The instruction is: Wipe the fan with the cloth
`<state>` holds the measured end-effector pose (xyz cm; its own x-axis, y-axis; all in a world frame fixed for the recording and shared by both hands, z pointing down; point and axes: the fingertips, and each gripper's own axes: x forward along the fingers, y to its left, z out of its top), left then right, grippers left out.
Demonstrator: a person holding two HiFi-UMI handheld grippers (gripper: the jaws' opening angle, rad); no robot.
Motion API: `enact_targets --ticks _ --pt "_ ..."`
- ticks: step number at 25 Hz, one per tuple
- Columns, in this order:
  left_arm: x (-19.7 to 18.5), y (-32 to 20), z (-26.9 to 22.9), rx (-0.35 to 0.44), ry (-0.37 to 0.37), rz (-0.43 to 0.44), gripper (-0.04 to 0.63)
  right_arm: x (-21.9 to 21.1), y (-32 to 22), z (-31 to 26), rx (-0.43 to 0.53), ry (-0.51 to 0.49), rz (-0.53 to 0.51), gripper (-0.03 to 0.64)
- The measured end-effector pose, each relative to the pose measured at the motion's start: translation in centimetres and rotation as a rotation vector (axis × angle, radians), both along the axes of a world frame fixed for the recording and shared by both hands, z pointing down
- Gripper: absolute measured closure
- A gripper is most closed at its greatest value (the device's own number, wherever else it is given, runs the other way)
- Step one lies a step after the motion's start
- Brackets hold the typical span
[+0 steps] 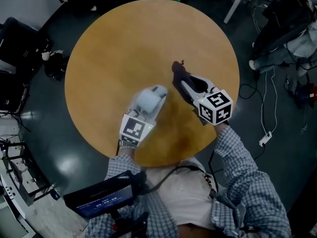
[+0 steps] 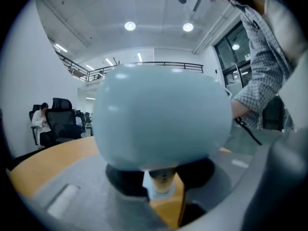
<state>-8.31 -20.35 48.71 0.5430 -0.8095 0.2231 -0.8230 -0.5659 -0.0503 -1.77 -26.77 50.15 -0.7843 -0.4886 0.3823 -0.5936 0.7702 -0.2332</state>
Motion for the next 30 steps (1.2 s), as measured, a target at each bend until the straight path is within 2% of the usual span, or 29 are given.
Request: enact_targets --ticks 6,9,13,17,19,22,27,30 --pt "0.0 -1.0 4.5 -0.083 -0.029 -0.006 0.456 -1.1 1.6 5.9 -0.092 0.035 -0.028 0.514" --pt "-0.1 -1.7 5.6 -0.104 -0.038 -0.009 0.456 -1.2 1.5 8.2 -0.104 0.081 -0.034 0.514" --pt "0.1 -2.2 6.5 -0.128 -0.049 -0.01 0.456 -0.8 1.2 10.1 -0.052 0.176 -0.055 0.511" --pt "0.4 -2.7 6.7 -0.14 -0.05 -0.007 0.454 -0.3 1.2 11.3 0.039 0.316 -0.078 0.511" --pt "0.5 -3.0 6.9 -0.144 -0.053 -0.008 0.454 -0.4 1.0 11.2 0.061 0.347 -0.074 0.502" --pt "0.6 -3.2 7.2 -0.146 -0.054 -0.006 0.454 -0.4 0.7 11.2 0.068 0.353 -0.052 0.476" --pt "0.7 -3.0 6.9 -0.119 -0.036 -0.013 0.454 -0.1 0.5 10.7 0.056 0.293 -0.03 0.4" --pt "1.0 -3.1 6.9 -0.124 -0.019 -0.004 0.398 0.3 0.4 10.5 0.054 0.277 -0.035 0.338"
